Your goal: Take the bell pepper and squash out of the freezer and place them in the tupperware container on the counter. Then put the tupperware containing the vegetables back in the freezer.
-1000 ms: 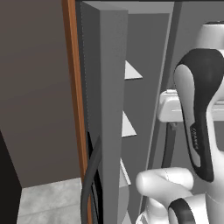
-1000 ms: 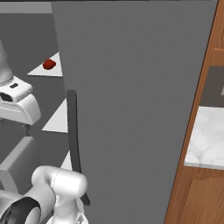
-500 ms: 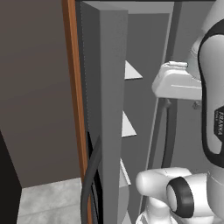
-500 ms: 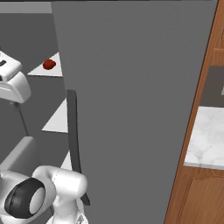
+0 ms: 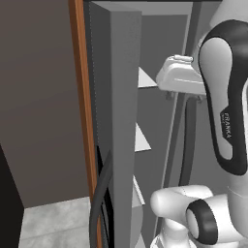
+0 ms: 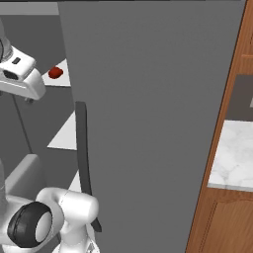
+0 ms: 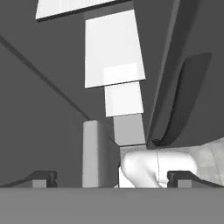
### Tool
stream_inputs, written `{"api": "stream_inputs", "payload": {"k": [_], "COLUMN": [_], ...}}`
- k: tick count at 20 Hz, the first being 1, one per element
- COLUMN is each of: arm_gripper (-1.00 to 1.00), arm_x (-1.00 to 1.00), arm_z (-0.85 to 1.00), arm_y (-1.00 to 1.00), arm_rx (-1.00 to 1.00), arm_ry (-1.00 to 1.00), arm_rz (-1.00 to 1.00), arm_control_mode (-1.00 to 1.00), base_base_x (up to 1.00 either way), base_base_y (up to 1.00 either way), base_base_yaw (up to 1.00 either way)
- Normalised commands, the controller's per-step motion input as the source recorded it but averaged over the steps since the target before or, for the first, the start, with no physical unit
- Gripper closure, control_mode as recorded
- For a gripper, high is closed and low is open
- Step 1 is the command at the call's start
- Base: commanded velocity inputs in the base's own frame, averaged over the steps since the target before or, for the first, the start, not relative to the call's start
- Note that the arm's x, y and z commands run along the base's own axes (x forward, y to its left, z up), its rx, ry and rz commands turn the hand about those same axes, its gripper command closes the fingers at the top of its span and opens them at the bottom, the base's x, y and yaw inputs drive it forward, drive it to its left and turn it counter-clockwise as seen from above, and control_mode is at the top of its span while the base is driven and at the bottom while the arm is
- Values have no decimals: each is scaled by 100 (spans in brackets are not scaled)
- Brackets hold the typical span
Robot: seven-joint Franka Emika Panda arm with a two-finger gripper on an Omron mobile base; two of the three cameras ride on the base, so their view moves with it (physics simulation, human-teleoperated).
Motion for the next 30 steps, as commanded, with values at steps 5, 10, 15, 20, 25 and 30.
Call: {"api": "stream_inputs", "payload": {"k": [5, 10, 15, 20, 25, 30], "arm_gripper": [-100, -100, -100, -100, -100, -100], "arm_x": [64, 48, 62, 72, 68, 63], "arm_z": [0, 0, 0, 0, 0, -6], "arm_y": [11, 23, 16, 14, 22, 20], "arm_rx": [0, 6, 9, 6, 0, 0], "arm_ry": [-17, -14, -7, -4, 0, 0], "arm_rz": [0, 2, 3, 2, 2, 2], "arm_control_mode": [-100, -100, -100, -100, -100, -100], "base_base_x": [0, 0, 0, 0, 0, 0], "base_base_y": [0, 0, 0, 0, 0, 0], "base_base_yaw": [0, 0, 0, 0, 0, 0]}}
